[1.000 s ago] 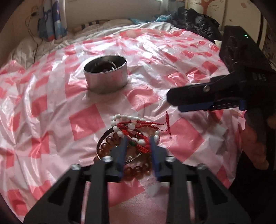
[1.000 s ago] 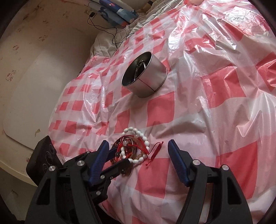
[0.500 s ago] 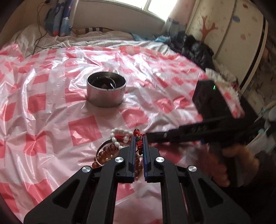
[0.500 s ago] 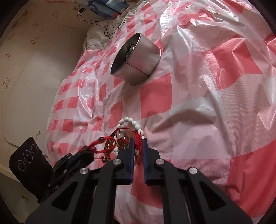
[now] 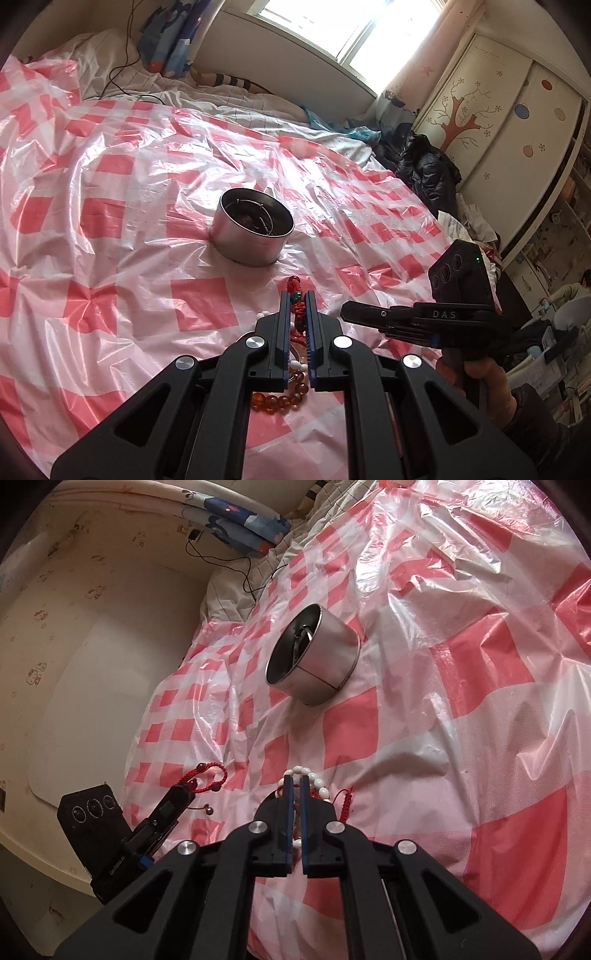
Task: Organize jewelry
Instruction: 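Lift both held red bracelets and carry them over the steel tin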
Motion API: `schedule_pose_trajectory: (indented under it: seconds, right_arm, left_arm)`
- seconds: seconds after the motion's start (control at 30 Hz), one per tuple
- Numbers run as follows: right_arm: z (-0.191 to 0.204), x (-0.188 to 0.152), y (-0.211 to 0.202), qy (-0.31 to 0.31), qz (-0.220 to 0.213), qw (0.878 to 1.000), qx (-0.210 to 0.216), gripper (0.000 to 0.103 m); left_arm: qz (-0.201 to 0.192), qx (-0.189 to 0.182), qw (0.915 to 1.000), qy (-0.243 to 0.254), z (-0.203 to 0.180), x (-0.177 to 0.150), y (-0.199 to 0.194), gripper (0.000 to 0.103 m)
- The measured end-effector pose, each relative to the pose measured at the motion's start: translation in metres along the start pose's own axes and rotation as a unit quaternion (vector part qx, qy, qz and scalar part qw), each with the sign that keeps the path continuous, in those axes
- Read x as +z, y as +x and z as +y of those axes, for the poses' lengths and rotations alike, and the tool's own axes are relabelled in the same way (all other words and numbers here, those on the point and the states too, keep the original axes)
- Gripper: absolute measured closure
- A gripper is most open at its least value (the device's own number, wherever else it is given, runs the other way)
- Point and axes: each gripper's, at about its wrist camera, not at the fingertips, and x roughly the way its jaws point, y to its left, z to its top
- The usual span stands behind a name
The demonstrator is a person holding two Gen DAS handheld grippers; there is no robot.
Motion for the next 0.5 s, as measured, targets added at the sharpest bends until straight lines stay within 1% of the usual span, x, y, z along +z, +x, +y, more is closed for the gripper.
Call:
schedule_pose_trajectory:
  seconds: [0.03, 0.07, 0.1, 0.13, 0.2, 0.27, 0.33, 0.37, 0.4, 0.43, 0.47, 0.5]
  right_arm:
    - [-0.001, 0.000, 0.003, 0.000, 0.008, 1.000, -0.007, 0.097]
    - [0.001, -0.002, 0.007, -0.003, 0.018, 1.000, -0.025, 0.077]
    - [0.003, -0.003, 0.010, -0.010, 0.021, 0.999, -0.044, 0.044]
    - [0.008, -0.005, 0.011, -0.024, 0.017, 0.998, -0.051, 0.042]
    - [0.012, -0.008, 0.015, -0.048, 0.018, 0.996, -0.074, 0.042]
    - [0.013, -0.009, 0.021, -0.057, 0.022, 0.994, -0.092, 0.042]
    - [0.019, -0.011, 0.030, -0.083, 0.026, 0.989, -0.117, 0.043]
    - [0.023, -0.013, 0.035, -0.102, 0.027, 0.985, -0.135, 0.049]
    - [0.024, -0.014, 0.038, -0.110, 0.030, 0.983, -0.145, 0.066]
    - [0.022, -0.014, 0.040, -0.107, 0.036, 0.984, -0.140, 0.078]
    - [0.017, -0.014, 0.041, -0.090, 0.046, 0.988, -0.118, 0.099]
    - [0.013, -0.014, 0.038, -0.080, 0.046, 0.990, -0.105, 0.099]
  left_arm:
    - [0.000, 0.000, 1.0000, 0.000, 0.000, 0.000, 0.000, 0.097]
    - [0.000, 0.000, 1.0000, -0.001, 0.000, 0.000, 0.000, 0.097]
    - [0.000, 0.001, 1.0000, -0.001, 0.001, 0.000, 0.000, 0.096]
    - [0.000, 0.001, 1.0000, -0.002, 0.001, 0.000, -0.001, 0.097]
    - [-0.001, 0.001, 1.0000, -0.002, 0.002, 0.000, -0.001, 0.097]
    - [-0.001, 0.000, 1.0000, 0.000, 0.002, 0.000, -0.001, 0.096]
    - [0.000, 0.000, 1.0000, 0.001, 0.002, 0.000, 0.000, 0.096]
    - [0.000, 0.001, 1.0000, 0.002, 0.002, 0.000, 0.000, 0.096]
    - [0.000, 0.002, 1.0000, 0.002, 0.002, 0.000, 0.001, 0.096]
    - [0.000, 0.003, 1.0000, 0.001, 0.002, 0.000, 0.001, 0.096]
    - [0.001, 0.004, 1.0000, -0.002, 0.003, 0.000, 0.001, 0.096]
    - [0.000, 0.005, 1.0000, -0.004, 0.005, 0.000, 0.001, 0.096]
